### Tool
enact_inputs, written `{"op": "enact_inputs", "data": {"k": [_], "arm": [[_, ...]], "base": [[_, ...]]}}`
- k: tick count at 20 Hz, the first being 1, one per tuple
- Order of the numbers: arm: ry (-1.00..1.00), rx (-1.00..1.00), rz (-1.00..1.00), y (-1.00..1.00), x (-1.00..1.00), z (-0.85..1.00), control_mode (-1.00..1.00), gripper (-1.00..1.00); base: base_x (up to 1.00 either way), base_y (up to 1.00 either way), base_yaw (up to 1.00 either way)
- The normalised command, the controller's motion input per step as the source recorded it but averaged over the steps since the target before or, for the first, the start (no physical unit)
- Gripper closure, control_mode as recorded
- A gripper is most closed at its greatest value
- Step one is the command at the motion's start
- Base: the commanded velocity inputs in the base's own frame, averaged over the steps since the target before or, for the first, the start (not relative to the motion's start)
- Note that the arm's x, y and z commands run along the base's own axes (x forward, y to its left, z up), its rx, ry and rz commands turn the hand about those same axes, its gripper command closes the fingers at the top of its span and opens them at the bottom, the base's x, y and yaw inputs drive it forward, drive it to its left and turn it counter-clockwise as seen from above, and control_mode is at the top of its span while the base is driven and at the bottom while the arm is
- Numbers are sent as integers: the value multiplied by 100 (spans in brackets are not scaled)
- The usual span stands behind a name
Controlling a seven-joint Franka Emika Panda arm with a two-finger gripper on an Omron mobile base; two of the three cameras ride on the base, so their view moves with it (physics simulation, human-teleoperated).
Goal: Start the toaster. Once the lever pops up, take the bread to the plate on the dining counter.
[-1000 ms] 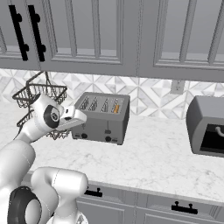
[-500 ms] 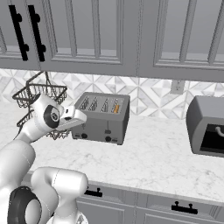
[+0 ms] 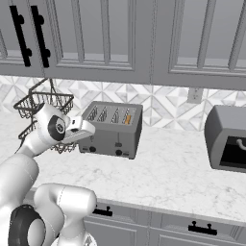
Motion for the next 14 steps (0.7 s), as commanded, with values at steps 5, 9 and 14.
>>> {"op": "enact_inputs", "data": {"k": [5, 9, 14], "arm": [[0, 0, 0, 0, 0, 0, -100, -100], [0, 0, 0, 0, 0, 0, -100, -100], [0, 0, 0, 0, 0, 0, -100, -100]], "base": [[0, 0, 0], [0, 0, 0], [0, 0, 0]]}}
